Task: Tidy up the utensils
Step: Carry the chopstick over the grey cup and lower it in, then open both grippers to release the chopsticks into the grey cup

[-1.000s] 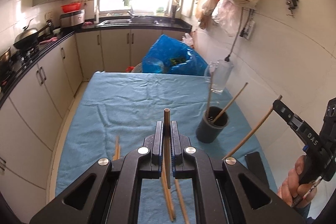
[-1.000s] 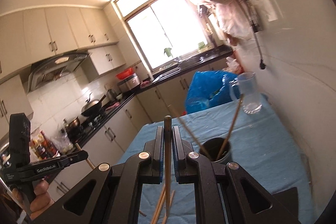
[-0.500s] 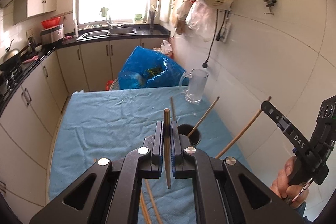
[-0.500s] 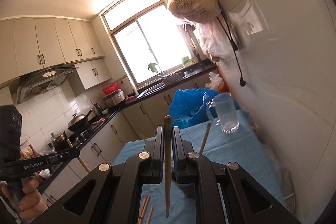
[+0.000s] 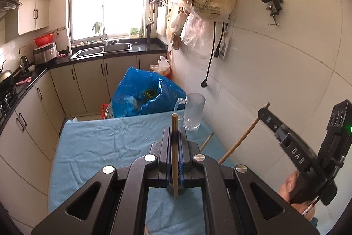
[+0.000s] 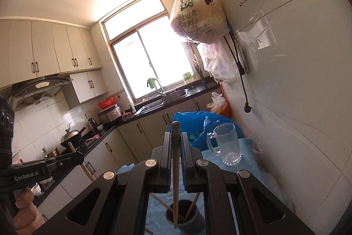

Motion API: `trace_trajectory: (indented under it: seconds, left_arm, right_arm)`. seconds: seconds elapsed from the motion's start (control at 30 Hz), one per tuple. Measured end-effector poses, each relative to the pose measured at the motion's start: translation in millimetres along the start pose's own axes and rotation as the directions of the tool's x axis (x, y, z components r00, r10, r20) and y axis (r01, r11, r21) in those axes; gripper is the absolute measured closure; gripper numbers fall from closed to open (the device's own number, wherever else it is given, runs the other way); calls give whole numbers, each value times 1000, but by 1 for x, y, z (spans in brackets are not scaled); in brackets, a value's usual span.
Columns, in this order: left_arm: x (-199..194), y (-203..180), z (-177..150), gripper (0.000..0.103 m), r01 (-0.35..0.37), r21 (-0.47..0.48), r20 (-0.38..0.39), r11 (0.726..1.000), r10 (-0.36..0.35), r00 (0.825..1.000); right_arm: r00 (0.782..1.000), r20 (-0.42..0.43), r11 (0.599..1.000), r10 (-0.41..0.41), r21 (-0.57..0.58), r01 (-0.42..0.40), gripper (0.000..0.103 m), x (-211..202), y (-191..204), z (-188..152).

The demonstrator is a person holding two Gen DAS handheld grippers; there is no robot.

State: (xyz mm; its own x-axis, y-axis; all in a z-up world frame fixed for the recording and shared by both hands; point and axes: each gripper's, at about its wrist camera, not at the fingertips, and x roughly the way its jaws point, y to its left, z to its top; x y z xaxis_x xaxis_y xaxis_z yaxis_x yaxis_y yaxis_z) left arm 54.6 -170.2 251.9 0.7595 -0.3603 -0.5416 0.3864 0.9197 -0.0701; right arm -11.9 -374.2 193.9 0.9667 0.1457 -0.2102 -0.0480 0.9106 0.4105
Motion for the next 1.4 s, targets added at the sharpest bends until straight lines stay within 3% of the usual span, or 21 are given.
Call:
trace_trajectory:
  seconds: [0.23, 0.5, 0.8, 0.93, 1.0, 1.07, 1.17, 1.3, 1.4]
  left_arm:
    - [40, -3, 15, 98, 2, -31, -11, 1000, -2, 1000]
    - [96, 10, -4, 98, -8, -64, -95, 998, 1, 996]
    - [117, 18, -23, 98, -15, -81, -163, 997, 1, 987]
    - [106, 18, -22, 97, -14, -84, -147, 996, 2, 989]
    - [98, 18, -21, 95, -9, -85, -132, 996, -2, 991]
    - [87, 17, -19, 85, -10, -84, -114, 996, 0, 994]
    - [62, 19, -19, 79, -11, -88, -69, 996, 4, 998]
    - [20, 28, -28, 65, -39, -97, 9, 995, 40, 999]
    - [-10, 42, -42, 58, -74, -116, 50, 991, 80, 996]
  right_arm:
    - [1000, -13, 999, -23, 40, 24, 95, 27, -18, -3]
    - [994, -103, 998, -45, 47, 50, 95, 63, -39, -24]
    - [976, -210, 998, -48, 31, 56, 94, 87, -41, -53]
    - [977, -208, 998, -51, 22, 57, 92, 81, -39, -48]
    - [980, -191, 998, -52, 17, 56, 81, 71, -37, -42]
    - [984, -168, 998, -52, 12, 55, 76, 63, -33, -36]
    - [990, -128, 998, -60, -15, 59, 74, 39, -24, -29]
    - [995, -73, 996, -71, -53, 67, 54, 5, -10, -33]
    - [997, -65, 996, -34, -89, 28, 52, -14, 3, -47]
